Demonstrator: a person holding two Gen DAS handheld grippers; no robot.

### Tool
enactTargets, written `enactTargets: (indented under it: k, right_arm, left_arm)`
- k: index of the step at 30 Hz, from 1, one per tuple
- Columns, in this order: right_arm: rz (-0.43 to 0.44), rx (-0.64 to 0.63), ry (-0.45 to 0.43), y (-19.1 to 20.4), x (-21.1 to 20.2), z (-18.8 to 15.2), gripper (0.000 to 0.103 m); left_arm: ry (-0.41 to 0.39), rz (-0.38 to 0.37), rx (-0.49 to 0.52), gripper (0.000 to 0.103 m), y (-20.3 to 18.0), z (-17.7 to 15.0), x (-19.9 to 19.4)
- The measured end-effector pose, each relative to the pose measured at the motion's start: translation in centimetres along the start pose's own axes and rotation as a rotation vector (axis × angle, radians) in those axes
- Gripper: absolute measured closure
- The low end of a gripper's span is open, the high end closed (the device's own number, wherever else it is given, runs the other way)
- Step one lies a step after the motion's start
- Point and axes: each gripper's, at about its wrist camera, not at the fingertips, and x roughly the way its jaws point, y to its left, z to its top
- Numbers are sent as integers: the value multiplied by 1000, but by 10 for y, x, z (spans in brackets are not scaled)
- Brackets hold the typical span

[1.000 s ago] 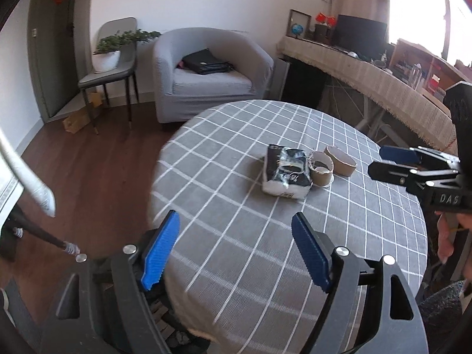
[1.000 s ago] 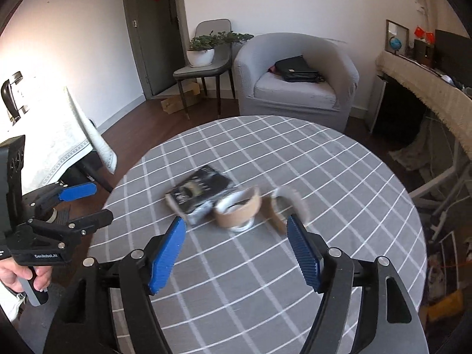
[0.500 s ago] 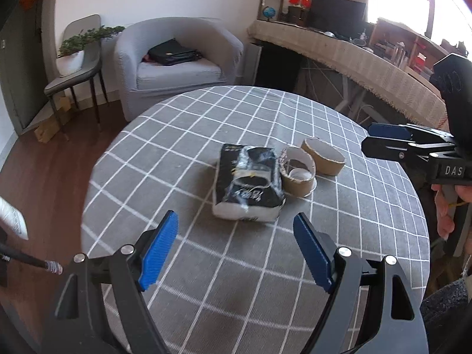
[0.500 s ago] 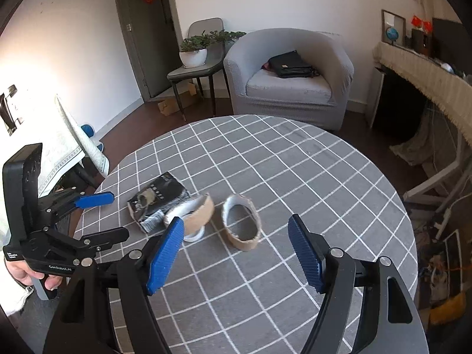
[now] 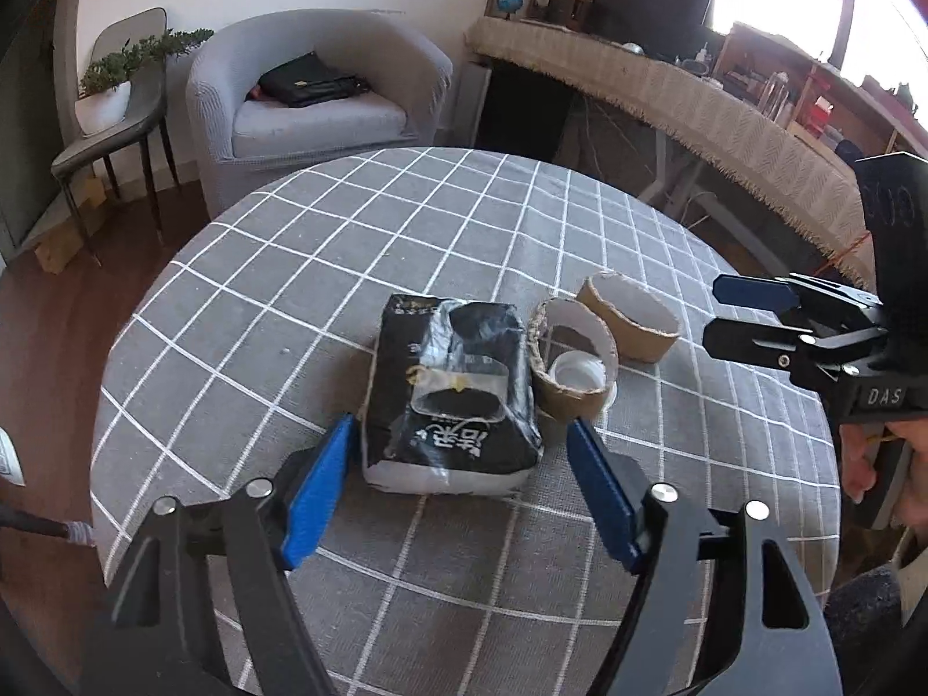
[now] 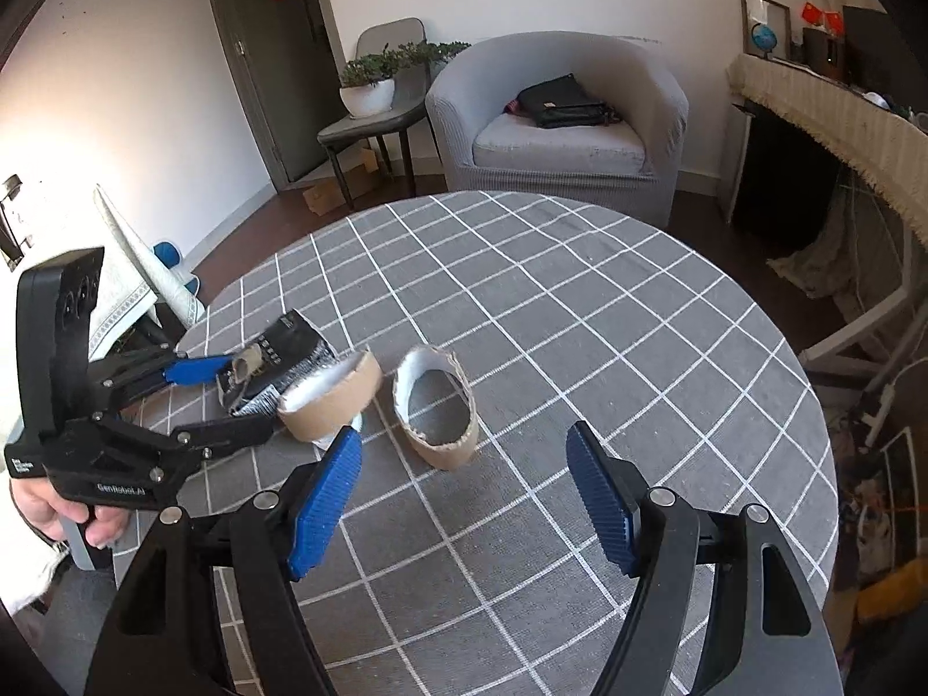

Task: Collect trash
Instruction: 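Grasp the black snack bag with the left gripper while the right grasps a brown cardboard ring, then carry the black bag with the left gripper while the right carries the ring to the bin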

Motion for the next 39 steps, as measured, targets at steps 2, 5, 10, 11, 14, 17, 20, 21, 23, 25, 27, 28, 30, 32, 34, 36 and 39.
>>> enactTargets:
  k: [2,5,10,11,14,17,20,21,23,25,27,28,30,32,34,36,39]
  right_arm:
    - [5,-1,5,0,1,0,29]
    - [0,-13,19,2,5,-2,29]
    - [-16,-22,42,5,14,-4,29]
    - [-16,-19,43,4,14,-3,30]
    - [-17,-19,49,6,17,-2,37]
    - [-22,-31,64,10,22,-1,44]
    - [-41,-54,78,18,29,1,46]
    - [-47,-62,83,20,32,2,50]
    - [-59,-65,93,23,37,4,55]
    - [-62,-67,92,24,39,6,57]
    - [-72,-68,90,26,42,9,58]
    - [-79,-67,87,26,43,10,59]
    - [-90,-56,83,23,45,13,67]
    - [-90,-27,78,20,46,16,68]
    - [-101,-6,60,18,42,21,68]
    - [-98,3,35,22,35,24,68]
    - [-106,-5,17,34,25,26,68]
  left_arm:
    - [8,18,14,45,-1,2,1]
    - [12,12,6,50,2,4,2]
    - [-13,4,-21,51,6,0,-10]
    - [-18,1,-27,51,5,-1,-14]
    - [-29,0,-31,50,6,-6,-24]
    - [-34,-3,-34,50,6,-10,-32]
    - [-32,-8,-40,50,7,-14,-39]
    - [-31,-7,-38,50,8,-16,-41]
    - [-30,-7,-36,50,10,-21,-46]
    - [-30,-4,-40,50,14,-24,-50]
    - [-31,1,-49,50,18,-27,-55]
    - [-32,3,-57,50,21,-29,-58]
    - [-35,9,-66,50,26,-32,-63]
    - [-40,14,-80,50,32,-34,-70]
    - [-42,22,-89,50,36,-37,-75]
    - [-44,34,-101,50,41,-42,-83]
    - [-42,55,-122,50,48,-51,-96]
